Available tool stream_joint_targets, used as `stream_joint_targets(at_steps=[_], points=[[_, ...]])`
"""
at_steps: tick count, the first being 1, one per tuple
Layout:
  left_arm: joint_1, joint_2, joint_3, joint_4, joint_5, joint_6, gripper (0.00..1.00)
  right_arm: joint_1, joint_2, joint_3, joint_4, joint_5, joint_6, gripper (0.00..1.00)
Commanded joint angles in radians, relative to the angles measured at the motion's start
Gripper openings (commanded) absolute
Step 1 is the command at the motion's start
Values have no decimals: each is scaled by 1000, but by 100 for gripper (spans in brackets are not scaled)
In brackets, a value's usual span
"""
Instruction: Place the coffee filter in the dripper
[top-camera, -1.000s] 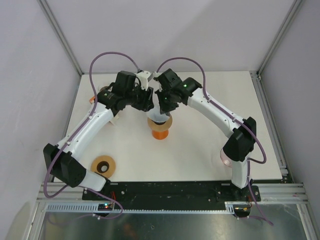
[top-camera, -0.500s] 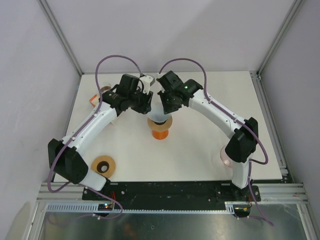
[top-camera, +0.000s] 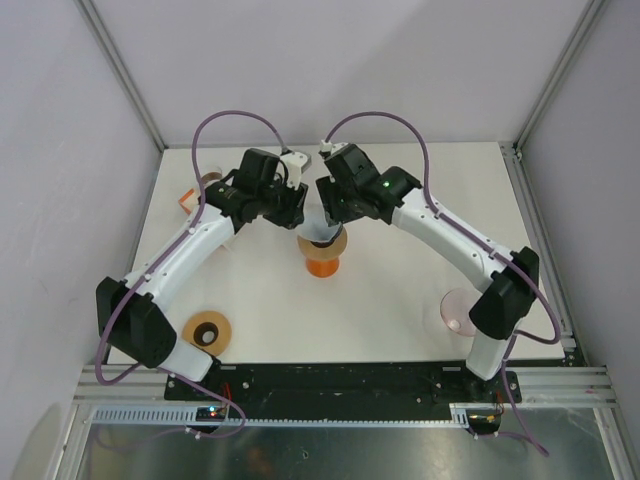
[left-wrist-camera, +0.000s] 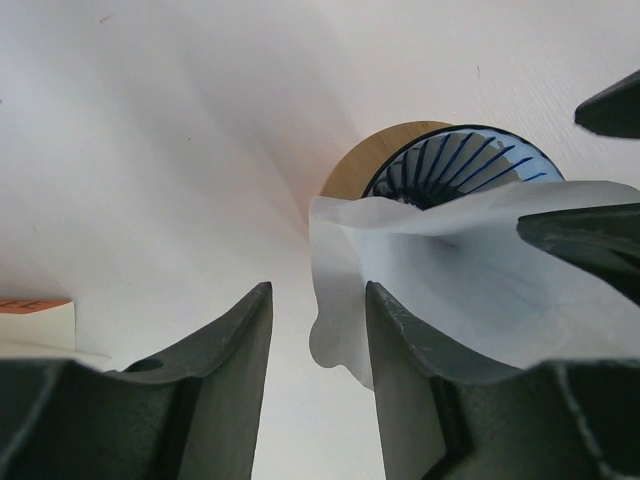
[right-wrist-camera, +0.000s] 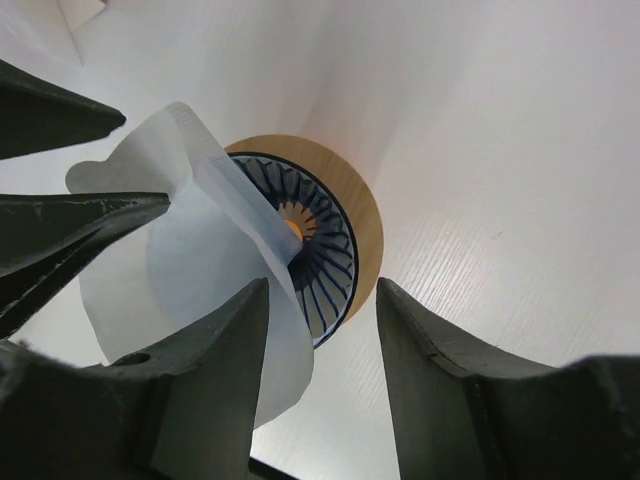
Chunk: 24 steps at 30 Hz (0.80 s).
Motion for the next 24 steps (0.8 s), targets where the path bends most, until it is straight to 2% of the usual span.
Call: stream_joint_targets(at_steps=[1,4,10,13,16,20,24], points=[[-4,-9,34,5,19,30,48,7,-72,-3,78,68,-42,54],[-4,-14,44,5,25,31,50,0,-77,2,76,74,-57,56],[-4,-36,86,4,21,42,64,31,-125,-4,138,117,-130,57],[-3,-41,105,4,8,45,66,72,-160,-24,191,192,-197,55],[0,-42,109,4,14,42,69,87,-199,-62,242,175,-232,50],[18,-57,115,5,33,35,74,83,-235,-118,290,10,-249,36],[103,-80,136,4,61,22,78,97,-230,-145,284,-60,-258,10]])
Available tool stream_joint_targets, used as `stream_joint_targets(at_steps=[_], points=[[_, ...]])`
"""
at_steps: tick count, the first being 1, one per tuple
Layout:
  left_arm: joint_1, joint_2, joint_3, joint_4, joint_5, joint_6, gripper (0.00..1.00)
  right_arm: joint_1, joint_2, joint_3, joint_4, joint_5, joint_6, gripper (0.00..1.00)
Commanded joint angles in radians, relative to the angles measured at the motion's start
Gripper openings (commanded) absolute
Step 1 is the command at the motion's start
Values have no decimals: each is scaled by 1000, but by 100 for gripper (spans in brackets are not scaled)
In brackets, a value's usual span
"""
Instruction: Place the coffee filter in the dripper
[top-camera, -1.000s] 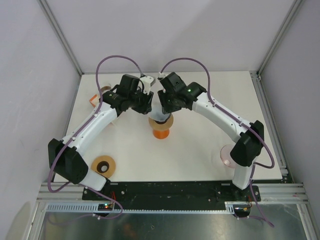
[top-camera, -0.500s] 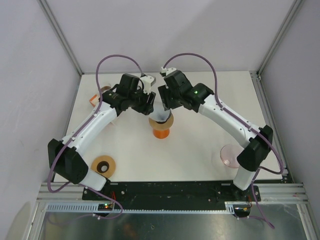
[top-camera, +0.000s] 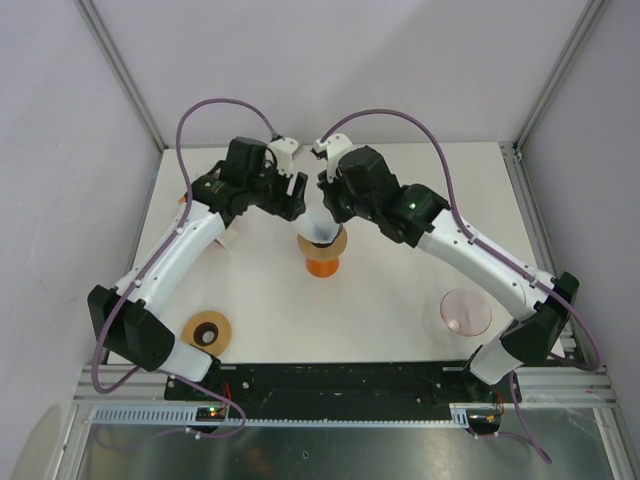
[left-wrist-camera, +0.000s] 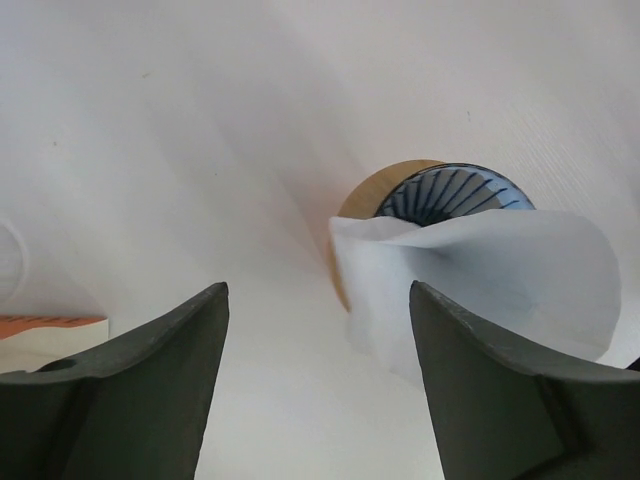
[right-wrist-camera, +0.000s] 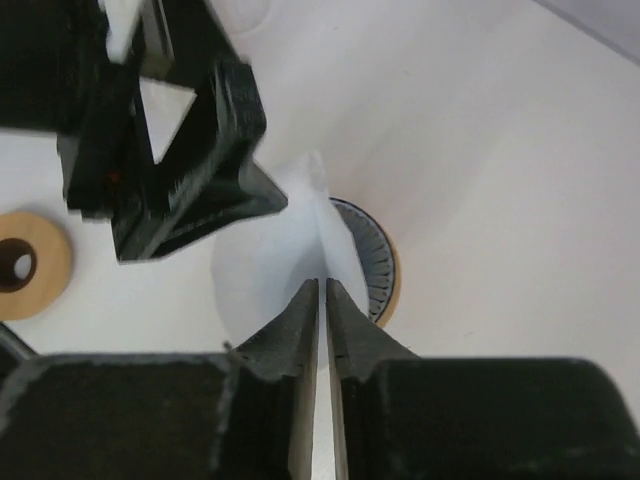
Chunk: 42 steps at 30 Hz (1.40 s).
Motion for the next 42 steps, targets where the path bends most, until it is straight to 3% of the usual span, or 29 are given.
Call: stream_joint_targets(at_steps=[1,9,25,42], points=[[108,-64,66,16,56,-3,78,11,-4,-28,42,-101,-35,5],[233,-80,35,15,116,-9,81,19,141,68,-90,-32,-58,0],[255,-77,-8,16,153,-5,82,11,464,339,-370,-28,-54,0],[264,-77,-25,16,156,0,82,2,544,313,-349,-33,-39,0]])
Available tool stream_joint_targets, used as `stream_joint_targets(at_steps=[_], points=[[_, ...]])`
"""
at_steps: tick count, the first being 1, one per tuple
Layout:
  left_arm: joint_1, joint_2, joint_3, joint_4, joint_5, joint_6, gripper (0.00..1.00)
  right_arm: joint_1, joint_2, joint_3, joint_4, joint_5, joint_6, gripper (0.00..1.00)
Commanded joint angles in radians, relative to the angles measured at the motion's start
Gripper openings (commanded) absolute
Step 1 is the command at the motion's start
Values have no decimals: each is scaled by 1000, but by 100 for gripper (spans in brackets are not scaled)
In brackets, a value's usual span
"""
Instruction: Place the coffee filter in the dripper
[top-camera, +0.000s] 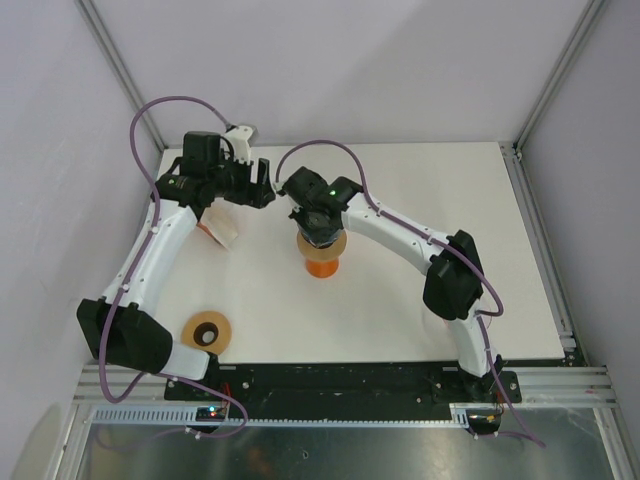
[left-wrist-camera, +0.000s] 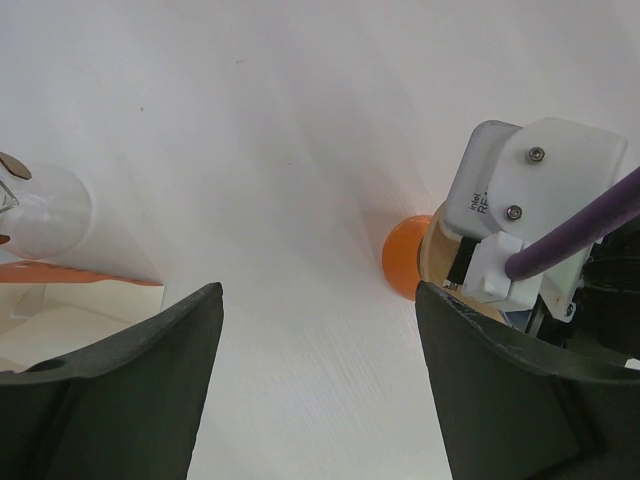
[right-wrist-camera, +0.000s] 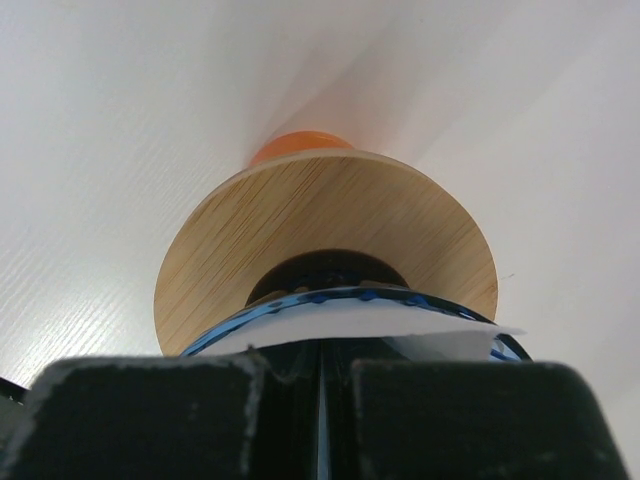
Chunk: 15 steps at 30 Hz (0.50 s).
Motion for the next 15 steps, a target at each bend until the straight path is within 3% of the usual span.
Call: stream_joint_targets(at_steps=[1,7,11,15], points=[[6,-33,-11,17,30,1,82,-4,32,13,-1,-9,-1,0],[5,-56,-59,16,118,-30,78,-9,42,8,-1,-23,4,0],[8,-87,-100,17,181,-120,66,-17,46,6,-1,-40,16,0],[15,-117,-129,27,222,-261,66,-27,53,24,-20,-56,34,0]])
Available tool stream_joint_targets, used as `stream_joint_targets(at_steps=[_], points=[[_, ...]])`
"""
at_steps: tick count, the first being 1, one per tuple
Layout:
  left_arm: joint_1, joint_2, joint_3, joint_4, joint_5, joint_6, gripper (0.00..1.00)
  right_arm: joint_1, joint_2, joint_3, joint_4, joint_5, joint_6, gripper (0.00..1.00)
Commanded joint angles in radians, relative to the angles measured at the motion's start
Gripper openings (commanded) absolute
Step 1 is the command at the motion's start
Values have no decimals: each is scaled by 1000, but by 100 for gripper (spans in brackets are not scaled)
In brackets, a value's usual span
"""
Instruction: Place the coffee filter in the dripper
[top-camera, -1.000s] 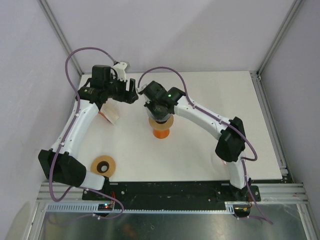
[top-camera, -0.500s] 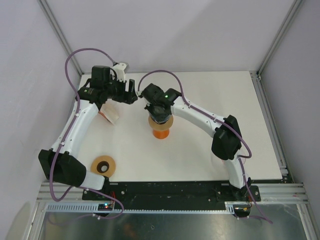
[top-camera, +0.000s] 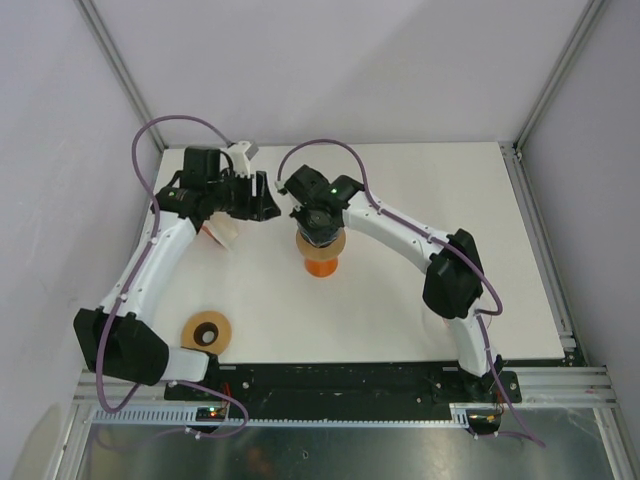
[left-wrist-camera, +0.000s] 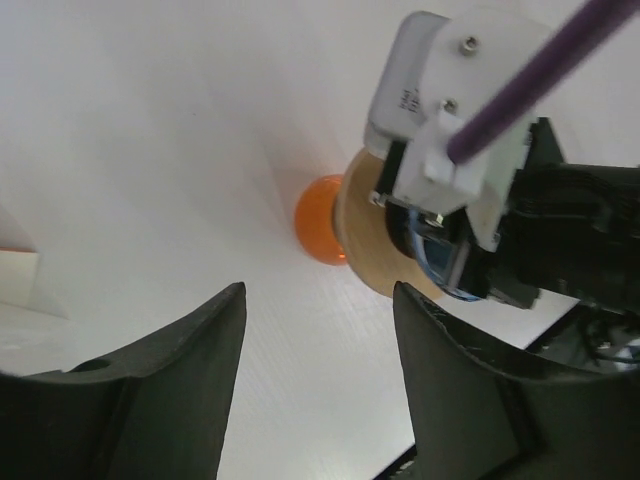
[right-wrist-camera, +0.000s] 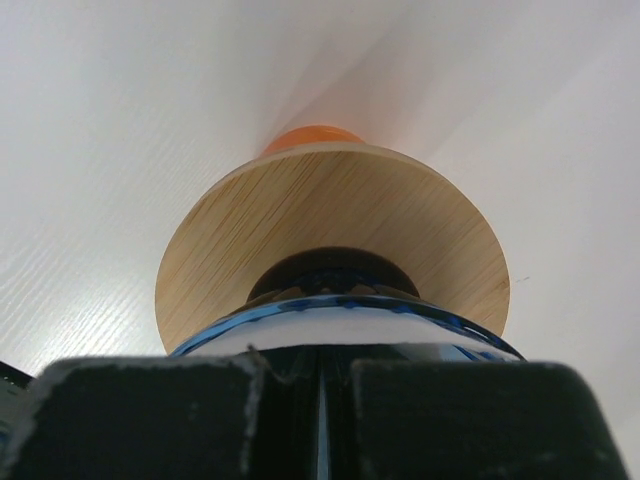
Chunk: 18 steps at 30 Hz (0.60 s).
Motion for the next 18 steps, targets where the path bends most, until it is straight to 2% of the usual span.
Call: stream_joint_targets(at_steps=[1,4,7,12,18], points=[[10,-75,-30,45,104,-189,66,-13,54,32,-30,-22,31,0],[-13,-93,-66,88,145,-265,71,-16,69,65,-59,-20,50,0],[-35,-96,-111,128,151,-312,71,-15,76,86,-65,-27,62,0],[-38,-64,-173,174,174,-376,57,-13,70,99,-62,-31,71,0],[-40,-30,-158,208,204,-393,44,-9,65,95,-62,-31,68,0]])
